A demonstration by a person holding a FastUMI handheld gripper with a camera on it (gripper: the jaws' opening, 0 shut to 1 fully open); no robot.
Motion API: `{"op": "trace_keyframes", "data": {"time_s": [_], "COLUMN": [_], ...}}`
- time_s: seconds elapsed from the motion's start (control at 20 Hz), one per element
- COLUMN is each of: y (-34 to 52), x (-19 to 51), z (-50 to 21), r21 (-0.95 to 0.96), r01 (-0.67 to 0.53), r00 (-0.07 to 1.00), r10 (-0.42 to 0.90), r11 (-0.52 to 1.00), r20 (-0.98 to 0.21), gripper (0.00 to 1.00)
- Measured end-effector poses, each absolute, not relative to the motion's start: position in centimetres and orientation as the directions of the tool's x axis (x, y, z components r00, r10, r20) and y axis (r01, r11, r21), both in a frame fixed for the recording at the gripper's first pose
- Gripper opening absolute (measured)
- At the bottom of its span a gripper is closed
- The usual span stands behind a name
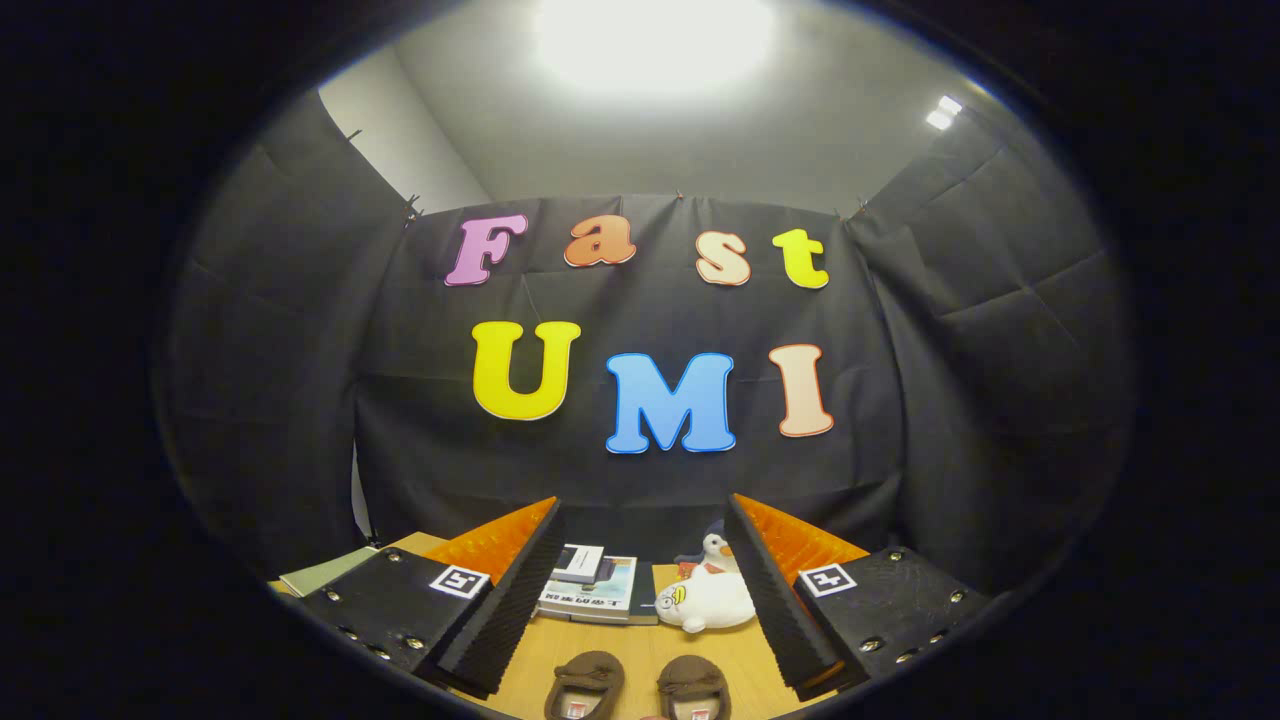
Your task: Open the storage box then place both shoes into the box .Put the left shoe in first, then the right shoe, with the right side of both shoes facing outward in a uniform manner.
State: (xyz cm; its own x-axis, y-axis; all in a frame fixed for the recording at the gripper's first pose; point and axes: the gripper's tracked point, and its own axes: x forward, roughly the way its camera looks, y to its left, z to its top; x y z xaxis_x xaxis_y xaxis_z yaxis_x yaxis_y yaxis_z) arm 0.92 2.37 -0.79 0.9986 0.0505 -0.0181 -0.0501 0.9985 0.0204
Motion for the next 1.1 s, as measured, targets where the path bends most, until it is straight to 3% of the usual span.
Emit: {"op": "trace_keyframes", "data": {"time_s": [0.55,1.1], "y": [7.4,13.4], "x": [0.3,-0.9], "z": [-7.3,-13.9], "r21": [0.287,0.594], "r01": [-0.119,-0.125], "r00": [0.970,0.882], "r10": [0.173,0.363], "r11": [0.950,0.795], "r20": [-0.170,-0.301], "gripper": [0.98,0.97]}}
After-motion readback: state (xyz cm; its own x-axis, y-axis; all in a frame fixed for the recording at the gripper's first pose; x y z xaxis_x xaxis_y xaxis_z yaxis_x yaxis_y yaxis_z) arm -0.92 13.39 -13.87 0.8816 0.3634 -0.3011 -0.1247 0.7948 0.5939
